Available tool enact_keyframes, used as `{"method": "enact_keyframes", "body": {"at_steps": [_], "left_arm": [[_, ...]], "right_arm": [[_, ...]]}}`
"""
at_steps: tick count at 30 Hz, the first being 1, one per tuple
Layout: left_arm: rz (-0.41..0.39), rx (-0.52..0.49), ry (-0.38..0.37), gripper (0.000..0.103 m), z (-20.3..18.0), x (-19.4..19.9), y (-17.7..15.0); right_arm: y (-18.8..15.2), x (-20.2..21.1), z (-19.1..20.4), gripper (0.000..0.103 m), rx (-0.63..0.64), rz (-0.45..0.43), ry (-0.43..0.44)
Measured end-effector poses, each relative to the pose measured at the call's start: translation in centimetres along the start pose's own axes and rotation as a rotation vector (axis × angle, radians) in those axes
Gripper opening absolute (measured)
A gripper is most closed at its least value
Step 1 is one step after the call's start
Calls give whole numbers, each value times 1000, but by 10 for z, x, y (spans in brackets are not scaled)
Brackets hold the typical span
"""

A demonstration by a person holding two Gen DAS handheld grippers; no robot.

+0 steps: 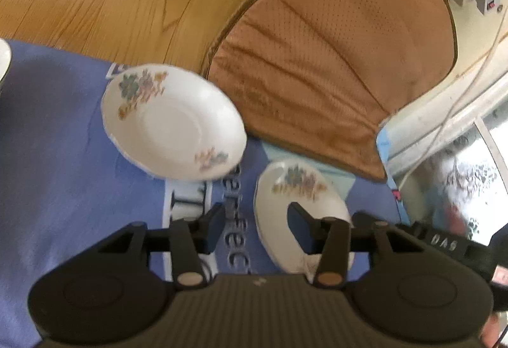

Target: Organize plates and bowls

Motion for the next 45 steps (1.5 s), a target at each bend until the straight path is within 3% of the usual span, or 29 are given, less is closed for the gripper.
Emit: {"method": "enact_keyframes", "body": {"at_steps": [2,3,4,9,18,24,29,37,45], "left_arm": [[-13,-2,5,30,0,-4,1],[0,-4,12,10,1,-6,0],[20,-4,-2,8,0,-8,-2],[8,-22,27,8,5,22,-15],[-61,10,28,8,31,112,-63],[-61,36,7,8,32,137,-89],[-41,-13,-28,8,0,133,-99],[38,-111,-88,8,-65,94,-118],[84,-152,-74,8,-90,61,-128]], "right_arm": [[0,-9,1,32,-4,26,5],[-2,-14,2,27,-2,44,6],[-5,-18,4,11,-5,60,8],[-22,-7,30,10,51,73,7],[-85,43,75,11,90,137,93],[-119,66,84,11,104,158,117],[-123,87,72,11,97,127,102],[-111,129,19,11,48,18,15],[-103,134,-26,12,-8,-12,-31]]}}
Point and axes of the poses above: each gripper's, at about its wrist camera, not at the fingertips, and x roughly against the way its jaws point, z to its left, y to its top, the point moved 6 cm from there along -x, roughly the way its jaws point, and after that the axes turned 1 degree about z, right-handed, at the moved point
